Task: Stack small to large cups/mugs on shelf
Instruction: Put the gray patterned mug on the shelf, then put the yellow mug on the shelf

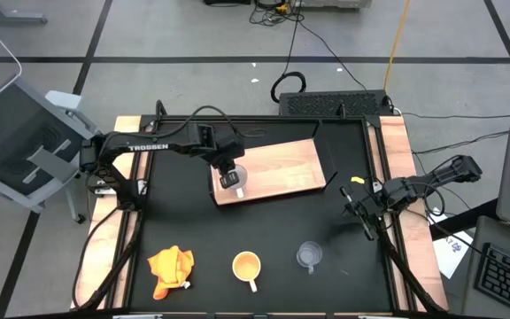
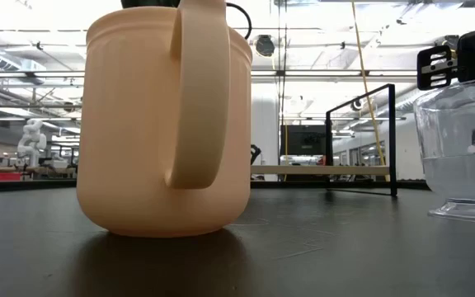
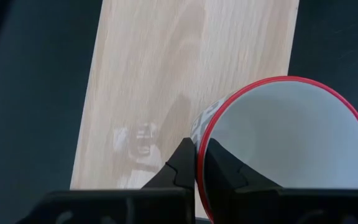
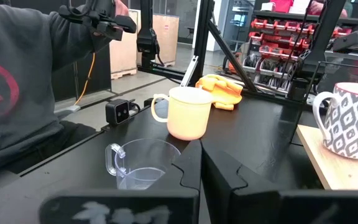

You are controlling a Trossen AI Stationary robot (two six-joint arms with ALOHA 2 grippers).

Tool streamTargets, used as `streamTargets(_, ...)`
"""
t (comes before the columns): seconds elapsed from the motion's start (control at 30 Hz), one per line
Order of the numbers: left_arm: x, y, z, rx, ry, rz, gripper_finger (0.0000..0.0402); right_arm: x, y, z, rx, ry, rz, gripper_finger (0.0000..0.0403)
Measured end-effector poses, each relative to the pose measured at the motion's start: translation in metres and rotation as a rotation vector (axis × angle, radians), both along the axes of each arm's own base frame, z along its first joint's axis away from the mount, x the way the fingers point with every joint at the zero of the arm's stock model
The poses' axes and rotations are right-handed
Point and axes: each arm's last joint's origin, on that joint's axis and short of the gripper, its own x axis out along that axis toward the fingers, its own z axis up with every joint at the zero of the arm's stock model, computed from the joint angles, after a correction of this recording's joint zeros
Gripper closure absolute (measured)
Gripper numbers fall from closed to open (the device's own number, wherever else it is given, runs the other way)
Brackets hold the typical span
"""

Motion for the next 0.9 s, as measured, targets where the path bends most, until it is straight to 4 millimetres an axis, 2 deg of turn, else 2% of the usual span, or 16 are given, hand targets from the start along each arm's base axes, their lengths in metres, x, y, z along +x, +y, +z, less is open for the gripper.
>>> streamTargets(0.23,0.0001,-0.0002,-0.0081,-0.004,-0.014,0.004,0.0389,0.0,0.0,0.0,0.0,0.0,0.0,0.0403)
streamTargets(0.63,-0.0001,-0.0002,-0.009,-0.007,-0.014,0.011,0.0387,0.0,0.0,0.0001,0.0,-0.001,0.0,0.0403)
streamTargets(0.9,0.0002,-0.0002,-0.0102,-0.002,-0.009,0.007,0.0327,0.0,0.0,0.0001,0.0,-0.001,0.0,0.0403)
